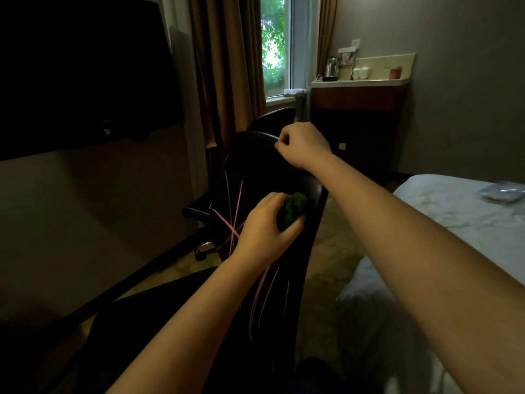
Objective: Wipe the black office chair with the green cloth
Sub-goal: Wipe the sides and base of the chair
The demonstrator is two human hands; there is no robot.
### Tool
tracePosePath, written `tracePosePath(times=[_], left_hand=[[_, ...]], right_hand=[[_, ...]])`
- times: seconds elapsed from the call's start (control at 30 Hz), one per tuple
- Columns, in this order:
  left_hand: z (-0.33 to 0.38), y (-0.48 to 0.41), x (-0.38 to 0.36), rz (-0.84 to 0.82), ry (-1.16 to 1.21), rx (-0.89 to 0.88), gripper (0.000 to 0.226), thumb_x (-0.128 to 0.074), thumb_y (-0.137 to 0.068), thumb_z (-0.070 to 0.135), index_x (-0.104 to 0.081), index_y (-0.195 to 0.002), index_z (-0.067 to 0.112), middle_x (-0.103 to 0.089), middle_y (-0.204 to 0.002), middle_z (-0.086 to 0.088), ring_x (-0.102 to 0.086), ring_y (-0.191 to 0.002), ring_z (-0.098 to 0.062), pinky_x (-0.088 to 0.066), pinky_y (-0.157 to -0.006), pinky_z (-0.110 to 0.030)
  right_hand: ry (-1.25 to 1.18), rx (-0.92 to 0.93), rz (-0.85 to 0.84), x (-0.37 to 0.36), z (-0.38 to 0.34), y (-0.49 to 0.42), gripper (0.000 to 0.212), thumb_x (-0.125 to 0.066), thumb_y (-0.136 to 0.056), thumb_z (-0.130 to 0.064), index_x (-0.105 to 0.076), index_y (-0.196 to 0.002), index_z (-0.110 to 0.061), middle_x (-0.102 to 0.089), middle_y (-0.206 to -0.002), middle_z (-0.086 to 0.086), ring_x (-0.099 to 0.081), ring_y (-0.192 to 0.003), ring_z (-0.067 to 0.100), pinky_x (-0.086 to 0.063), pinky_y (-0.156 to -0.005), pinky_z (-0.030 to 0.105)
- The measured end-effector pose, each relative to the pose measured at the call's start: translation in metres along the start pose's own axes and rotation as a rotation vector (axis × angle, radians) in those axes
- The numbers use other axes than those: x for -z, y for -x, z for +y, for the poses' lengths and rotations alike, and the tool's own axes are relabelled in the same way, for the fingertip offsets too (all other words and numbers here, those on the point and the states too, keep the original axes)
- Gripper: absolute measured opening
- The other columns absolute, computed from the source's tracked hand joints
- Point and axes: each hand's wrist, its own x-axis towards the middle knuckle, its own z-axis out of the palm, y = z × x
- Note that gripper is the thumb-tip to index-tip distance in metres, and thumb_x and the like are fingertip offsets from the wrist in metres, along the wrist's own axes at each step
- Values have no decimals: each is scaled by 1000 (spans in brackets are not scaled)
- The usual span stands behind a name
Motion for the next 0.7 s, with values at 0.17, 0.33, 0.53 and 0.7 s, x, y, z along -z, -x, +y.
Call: tracePosePath(times=[0.17, 0.33, 0.53, 0.7], left_hand=[[-11, -24, -3, 45, -67, 75, 39, -74, -83, 11, -64, -121, 10, -58, -113, -3, -56, -105, -18, -40, -85, -20], [-29, -44, -12, 82, -104, 88, 44, -73, -83, 11, -60, -125, 13, -49, -110, 5, -49, -100, -11, -37, -82, -20], [-60, -84, -15, 114, -108, 127, 48, -72, -84, 11, -57, -129, 10, -55, -118, -6, -55, -109, -24, -42, -90, -27], [-92, -117, -17, 118, -89, 160, 46, -72, -84, 11, -57, -128, 11, -55, -115, -4, -55, -107, -22, -39, -87, -24]], right_hand=[[-2, -9, -4, -3, 0, -6, 17, -58, -94, -26, -69, -90, -14, -62, -87, 2, -60, -87, 21, -43, -68, 28], [-8, -25, 10, -9, 5, -17, 16, -60, -93, -26, -70, -87, -16, -64, -83, 0, -61, -83, 19, -42, -66, 28], [-4, 13, 10, -16, 9, -29, 18, -60, -92, -26, -71, -87, -14, -66, -83, 0, -61, -81, 17, -42, -65, 27], [-17, 30, 5, -22, 15, -40, 15, -60, -92, -27, -70, -86, -18, -66, -84, -2, -61, -83, 16, -50, -71, 32]])
